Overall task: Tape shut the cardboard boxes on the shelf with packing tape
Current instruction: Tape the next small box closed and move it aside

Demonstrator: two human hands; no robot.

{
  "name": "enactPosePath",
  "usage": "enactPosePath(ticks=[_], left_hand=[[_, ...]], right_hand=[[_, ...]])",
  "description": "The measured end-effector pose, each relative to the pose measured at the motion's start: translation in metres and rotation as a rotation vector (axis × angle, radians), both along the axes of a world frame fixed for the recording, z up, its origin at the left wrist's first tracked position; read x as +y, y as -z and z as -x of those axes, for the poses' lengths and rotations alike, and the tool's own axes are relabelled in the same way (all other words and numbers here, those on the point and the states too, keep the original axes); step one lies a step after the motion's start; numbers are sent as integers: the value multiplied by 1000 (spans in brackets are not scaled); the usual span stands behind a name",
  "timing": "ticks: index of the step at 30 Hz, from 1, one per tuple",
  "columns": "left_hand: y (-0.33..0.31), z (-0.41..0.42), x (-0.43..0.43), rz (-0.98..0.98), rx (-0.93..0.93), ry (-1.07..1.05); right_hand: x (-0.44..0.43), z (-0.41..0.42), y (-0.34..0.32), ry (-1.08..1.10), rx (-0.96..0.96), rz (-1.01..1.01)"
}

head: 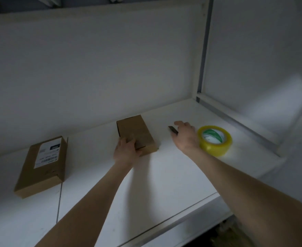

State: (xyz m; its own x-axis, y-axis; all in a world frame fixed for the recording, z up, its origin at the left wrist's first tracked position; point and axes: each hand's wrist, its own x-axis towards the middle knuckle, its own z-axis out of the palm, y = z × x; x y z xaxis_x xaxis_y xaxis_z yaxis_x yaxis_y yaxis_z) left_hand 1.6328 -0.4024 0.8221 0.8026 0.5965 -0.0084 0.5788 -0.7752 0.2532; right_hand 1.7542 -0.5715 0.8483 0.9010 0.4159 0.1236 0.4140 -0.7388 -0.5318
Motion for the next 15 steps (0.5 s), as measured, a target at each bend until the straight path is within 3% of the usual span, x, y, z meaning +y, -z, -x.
enactPosePath(ticks=[3,7,10,13,15], left_hand=[[-5,-21,-24,-194,-86,125],[-2,-48,-69,-270,-98,371],[0,-60,-90,-219,-120,501],[3,-65,-117,-112,-83,672],[9,-67,-131,-81,-50,678]], right_hand=[[-43,-21,-8,95,-83,122],[-81,-32,1,99,-32,265],[-93,-34,15,35,6,392],[-95,-35,23,-10,-78,490],[-95,-35,24,-5,-109,503]])
